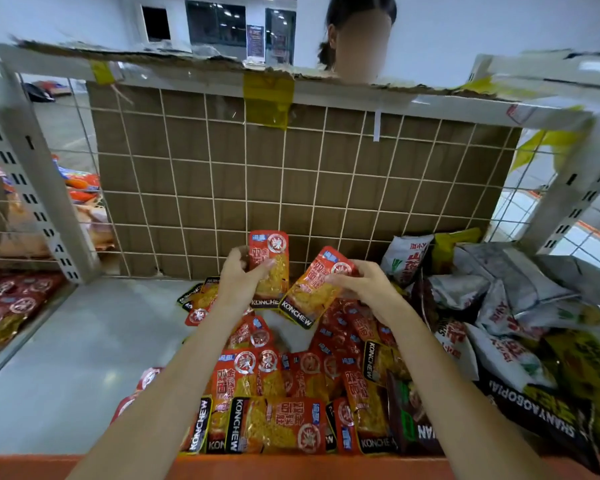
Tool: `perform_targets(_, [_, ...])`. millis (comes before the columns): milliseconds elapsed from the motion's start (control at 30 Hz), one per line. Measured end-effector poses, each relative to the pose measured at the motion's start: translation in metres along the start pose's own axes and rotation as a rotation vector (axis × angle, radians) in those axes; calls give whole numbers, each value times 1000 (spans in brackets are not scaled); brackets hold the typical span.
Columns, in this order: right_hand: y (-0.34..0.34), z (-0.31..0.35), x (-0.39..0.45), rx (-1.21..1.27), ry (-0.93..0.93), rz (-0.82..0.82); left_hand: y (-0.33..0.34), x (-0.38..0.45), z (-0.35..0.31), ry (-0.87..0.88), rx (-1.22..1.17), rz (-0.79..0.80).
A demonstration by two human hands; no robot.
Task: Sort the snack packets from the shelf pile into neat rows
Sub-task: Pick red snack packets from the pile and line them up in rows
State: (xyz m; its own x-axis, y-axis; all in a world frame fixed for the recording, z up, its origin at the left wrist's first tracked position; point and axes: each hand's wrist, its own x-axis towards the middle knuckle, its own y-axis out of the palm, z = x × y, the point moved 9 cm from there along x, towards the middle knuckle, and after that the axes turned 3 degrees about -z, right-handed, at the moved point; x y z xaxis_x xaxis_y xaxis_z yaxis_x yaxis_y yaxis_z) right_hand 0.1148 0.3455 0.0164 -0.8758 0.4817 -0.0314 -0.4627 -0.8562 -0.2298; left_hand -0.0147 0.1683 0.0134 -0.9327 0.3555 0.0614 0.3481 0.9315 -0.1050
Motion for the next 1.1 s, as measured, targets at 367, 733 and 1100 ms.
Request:
perform_targets(367, [46, -9, -31, 350, 91, 13, -46, -57, 34, -231, -202, -77])
perform_targets(733, [168, -17, -72, 327, 148, 373, -153, -173, 60, -257, -270, -501])
perform_targets(1100, [326, 3, -168, 308, 133, 732, -287, -308, 81, -307, -299, -883])
